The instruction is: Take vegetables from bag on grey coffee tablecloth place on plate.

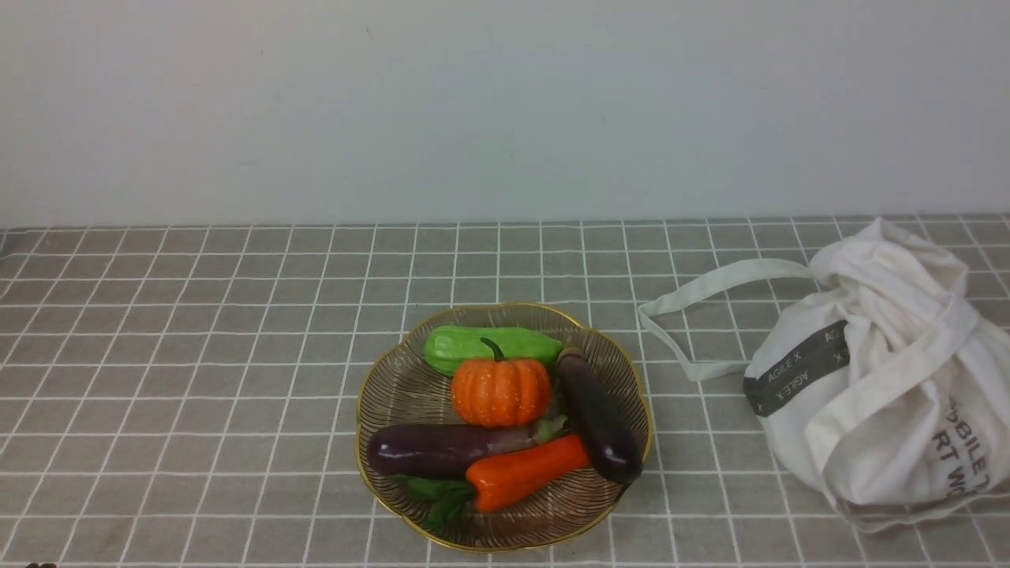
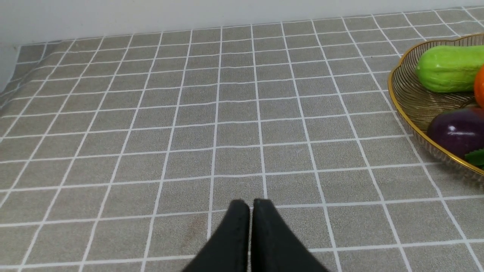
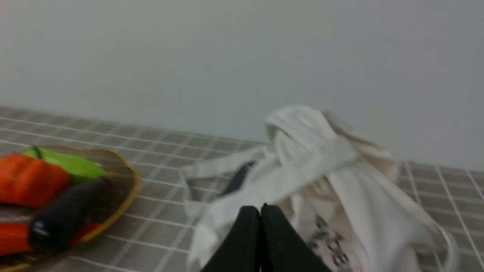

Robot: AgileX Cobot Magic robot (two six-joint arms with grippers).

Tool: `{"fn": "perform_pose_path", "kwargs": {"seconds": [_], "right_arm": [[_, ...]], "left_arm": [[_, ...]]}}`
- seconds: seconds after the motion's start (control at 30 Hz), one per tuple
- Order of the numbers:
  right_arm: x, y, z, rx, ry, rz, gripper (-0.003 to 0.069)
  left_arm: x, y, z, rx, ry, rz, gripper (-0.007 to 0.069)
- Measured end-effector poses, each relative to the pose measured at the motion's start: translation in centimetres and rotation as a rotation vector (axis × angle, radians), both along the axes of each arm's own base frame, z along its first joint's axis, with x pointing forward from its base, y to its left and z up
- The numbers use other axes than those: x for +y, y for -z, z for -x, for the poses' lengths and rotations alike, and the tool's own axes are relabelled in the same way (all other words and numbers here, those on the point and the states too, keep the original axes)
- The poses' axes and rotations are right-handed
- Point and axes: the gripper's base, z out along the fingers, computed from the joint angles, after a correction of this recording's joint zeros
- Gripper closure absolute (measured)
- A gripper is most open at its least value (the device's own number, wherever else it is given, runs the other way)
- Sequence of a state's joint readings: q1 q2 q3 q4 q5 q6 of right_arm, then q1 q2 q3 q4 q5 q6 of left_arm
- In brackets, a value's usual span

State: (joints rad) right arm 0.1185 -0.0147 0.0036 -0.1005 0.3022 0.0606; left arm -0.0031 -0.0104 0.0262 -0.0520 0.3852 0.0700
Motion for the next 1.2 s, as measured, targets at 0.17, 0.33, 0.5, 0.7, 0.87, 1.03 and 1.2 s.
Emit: {"fn": "perform_pose_path", "kwargs": {"seconds": [0.17,0.33,0.5,0.7,0.87,1.03,1.2], "right_arm": [[-0.74,1.33,0.02,0.088,0.131,0.001,0.0672],[-0.76,1.34,0.03,0.094,0.135,0.001,0.0672],[-0.76,1.34,0.03,0.095,0.135,0.0,0.0672],[-0.76,1.34,0.03,0.095,0.135,0.0,0.0672],[-0.76,1.34,0.03,0.095,0.135,0.0,0.0672],[-0.76,1.34,0.03,0.095,0.135,-0.001,0.0672],[-0.78,1.34,0.03,0.095,0.138,-0.001,0.0672]], "left_arm": [[0.0,0.0,0.0,0.0,0.0,0.0,0.0629],[0.0,0.0,0.0,0.0,0.0,0.0,0.0629],[0.0,0.0,0.0,0.0,0.0,0.0,0.0629],[0.0,0.0,0.0,0.0,0.0,0.0,0.0629],[0.0,0.0,0.0,0.0,0.0,0.0,0.0629],[0.0,0.0,0.0,0.0,0.0,0.0,0.0629],[0.0,0.0,0.0,0.0,0.0,0.0,0.0629]]}}
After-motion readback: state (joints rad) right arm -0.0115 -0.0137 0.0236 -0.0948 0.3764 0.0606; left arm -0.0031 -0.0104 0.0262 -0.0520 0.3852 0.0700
